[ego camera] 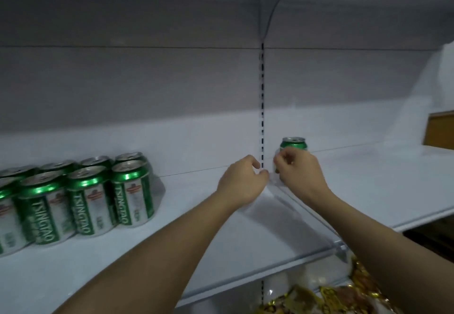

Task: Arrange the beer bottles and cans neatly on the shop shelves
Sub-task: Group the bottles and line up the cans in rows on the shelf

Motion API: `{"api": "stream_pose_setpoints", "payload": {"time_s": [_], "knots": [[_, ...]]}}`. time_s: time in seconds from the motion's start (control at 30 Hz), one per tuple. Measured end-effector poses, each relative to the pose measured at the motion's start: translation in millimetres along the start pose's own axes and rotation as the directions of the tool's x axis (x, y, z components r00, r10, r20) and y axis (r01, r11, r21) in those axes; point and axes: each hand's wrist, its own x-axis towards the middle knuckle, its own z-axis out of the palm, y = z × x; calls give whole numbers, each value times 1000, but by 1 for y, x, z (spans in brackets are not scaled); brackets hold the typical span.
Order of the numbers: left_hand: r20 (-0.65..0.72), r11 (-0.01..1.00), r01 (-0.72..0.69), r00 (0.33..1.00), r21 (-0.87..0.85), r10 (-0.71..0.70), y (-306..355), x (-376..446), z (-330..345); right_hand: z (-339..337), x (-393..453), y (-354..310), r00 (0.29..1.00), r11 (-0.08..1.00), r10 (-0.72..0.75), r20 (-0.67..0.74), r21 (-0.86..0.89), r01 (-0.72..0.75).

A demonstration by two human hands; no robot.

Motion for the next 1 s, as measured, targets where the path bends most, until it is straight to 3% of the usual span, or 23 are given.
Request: {"api": "stream_pose_setpoints", "payload": {"time_s": [0.1,0.17,0.23,0.3,0.4,0.53,0.8,0.9,1.0], "knots": [[91,966,110,992,-234,-91,11,22,40,-9,11,23,954,996,62,-294,78,-41],[91,921,132,990,-367,-106,18,33,58,-10,19,39,921,983,154,-358,149,-107],[78,863,114,993,-493,-86,23,40,70,-11,23,49,925,938,283,-255,273,-212],[118,832,99,992,-545,-40,20,44,75,-9,24,52,935,830,354,-29,471,-300],[206,795,71,976,-602,70,8,45,77,-4,27,59,938,799,320,133,494,-343],[190,784,18,974,-621,127,5,44,76,-1,26,68,951,838,268,156,449,-310],[28,754,-12,999,-657,40,3,43,78,-4,21,67,988,893,150,39,423,-153],[-25,707,-31,1000,-706,19,4,41,78,-3,17,64,993,901,106,55,416,-120],[19,628,10,1000,-778,8,2,40,77,-1,16,63,994,903,71,79,419,-98]]}}
